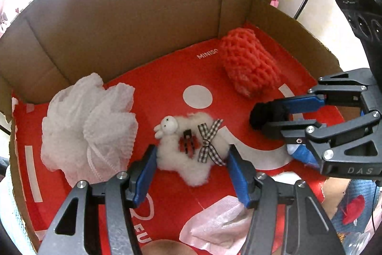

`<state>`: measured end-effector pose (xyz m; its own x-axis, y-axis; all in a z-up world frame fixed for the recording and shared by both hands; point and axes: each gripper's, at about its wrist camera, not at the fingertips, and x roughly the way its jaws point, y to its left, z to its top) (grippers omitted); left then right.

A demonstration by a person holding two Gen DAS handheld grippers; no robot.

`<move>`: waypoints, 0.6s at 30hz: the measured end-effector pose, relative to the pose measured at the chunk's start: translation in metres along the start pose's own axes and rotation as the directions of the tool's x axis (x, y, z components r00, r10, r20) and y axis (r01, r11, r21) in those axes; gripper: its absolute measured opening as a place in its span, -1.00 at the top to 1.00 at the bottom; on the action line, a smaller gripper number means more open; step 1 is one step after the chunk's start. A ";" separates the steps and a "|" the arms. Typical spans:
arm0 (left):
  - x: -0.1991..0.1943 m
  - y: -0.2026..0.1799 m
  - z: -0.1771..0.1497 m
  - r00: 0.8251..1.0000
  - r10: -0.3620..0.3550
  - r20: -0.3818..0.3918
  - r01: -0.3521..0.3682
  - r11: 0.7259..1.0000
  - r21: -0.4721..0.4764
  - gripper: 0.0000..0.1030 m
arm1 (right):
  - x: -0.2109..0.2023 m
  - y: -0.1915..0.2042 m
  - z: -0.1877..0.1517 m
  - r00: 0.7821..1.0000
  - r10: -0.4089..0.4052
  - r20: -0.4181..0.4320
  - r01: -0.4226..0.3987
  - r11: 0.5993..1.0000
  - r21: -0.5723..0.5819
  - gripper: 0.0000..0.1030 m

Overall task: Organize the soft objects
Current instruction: 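Open both tools to drop the bunny and hair tie in the box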

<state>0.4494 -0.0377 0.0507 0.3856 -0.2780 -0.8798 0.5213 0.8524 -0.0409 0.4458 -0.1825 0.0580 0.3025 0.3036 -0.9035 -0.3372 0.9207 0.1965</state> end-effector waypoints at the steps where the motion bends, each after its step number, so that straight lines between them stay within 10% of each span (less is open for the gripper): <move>1: 0.000 0.001 0.000 1.000 -0.004 -0.001 0.004 1.000 -0.001 -0.19 | 0.000 -0.001 0.000 1.000 0.002 -0.001 -0.002 1.000 0.005 0.42; 9: -0.003 0.000 0.002 1.000 -0.003 0.005 0.003 1.000 0.007 -0.37 | 0.000 -0.006 0.002 1.000 -0.007 -0.011 0.007 1.000 0.016 0.35; 11: -0.005 -0.001 0.001 1.000 0.000 0.007 0.000 1.000 0.007 -0.41 | -0.002 -0.005 0.001 1.000 -0.009 -0.002 0.009 1.000 0.017 -0.19; 18: -0.014 -0.003 -0.008 1.000 0.006 0.027 -0.006 1.000 -0.003 -0.53 | -0.016 -0.004 -0.004 0.999 -0.025 0.034 0.025 0.999 0.022 -0.25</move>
<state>0.4366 -0.0328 0.0590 0.4090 -0.2843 -0.8671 0.5162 0.8557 -0.0370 0.4390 -0.1920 0.0700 0.3412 0.2884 -0.8947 -0.3096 0.9332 0.1827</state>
